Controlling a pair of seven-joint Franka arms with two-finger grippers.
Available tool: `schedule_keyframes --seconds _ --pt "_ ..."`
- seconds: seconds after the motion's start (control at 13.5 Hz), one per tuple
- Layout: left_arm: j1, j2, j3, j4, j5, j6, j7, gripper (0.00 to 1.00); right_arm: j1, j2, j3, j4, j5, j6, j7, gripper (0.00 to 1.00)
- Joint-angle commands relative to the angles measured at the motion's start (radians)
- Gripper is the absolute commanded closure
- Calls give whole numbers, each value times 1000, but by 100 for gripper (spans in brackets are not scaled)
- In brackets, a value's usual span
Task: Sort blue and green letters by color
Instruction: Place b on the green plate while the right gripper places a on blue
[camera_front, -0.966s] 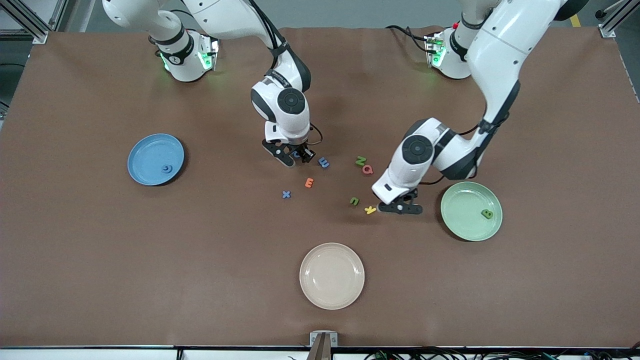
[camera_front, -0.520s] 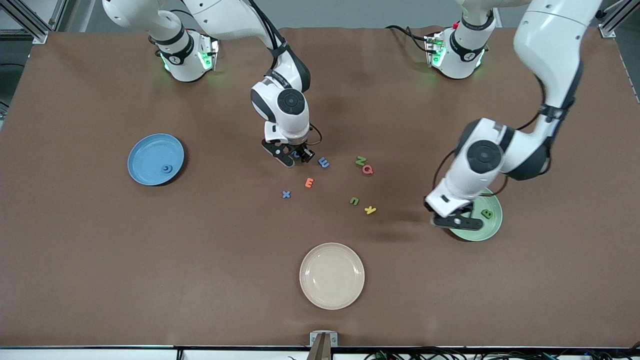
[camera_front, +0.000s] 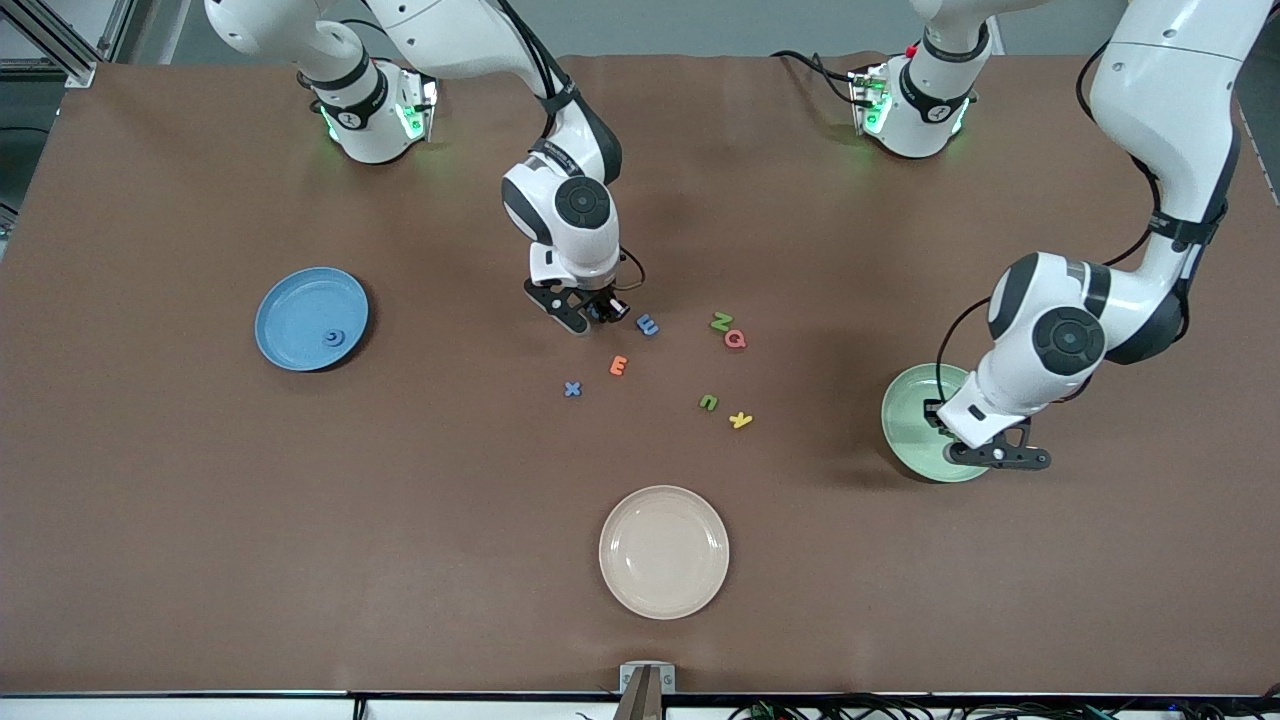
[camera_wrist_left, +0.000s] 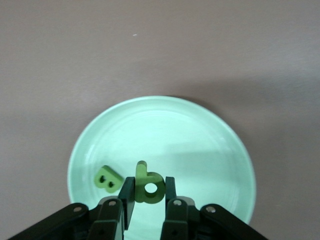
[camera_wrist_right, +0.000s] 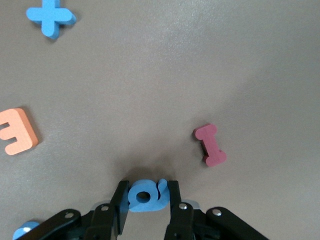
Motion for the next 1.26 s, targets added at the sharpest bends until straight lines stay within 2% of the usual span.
schedule_keyframes --seconds 0.0,0.45,0.59,0.82,1.04,1.11,1.19 --pt "42 28 -6 0 81 21 4 97 -5 -22 -18 0 -4 -99 -18 100" --pt "81 71 -4 -1 101 38 4 95 -238 -193 -18 -1 -7 -451 -384 100" --pt "89 78 -4 -1 101 39 4 94 -326 -249 -23 -18 -42 -537 -541 100" --pt "92 78 -4 -4 101 38 3 87 -454 -331 -24 -99 -111 -556 -749 100" --pt "99 79 -4 -4 101 38 -2 82 -573 -373 -24 -154 -171 -553 -920 100" --pt "99 79 -4 -4 101 38 -9 76 -606 -379 -24 -164 -197 -552 -978 100" --pt "99 79 -4 -3 101 36 -16 56 -643 -382 -24 -171 -209 -552 -1024 100"
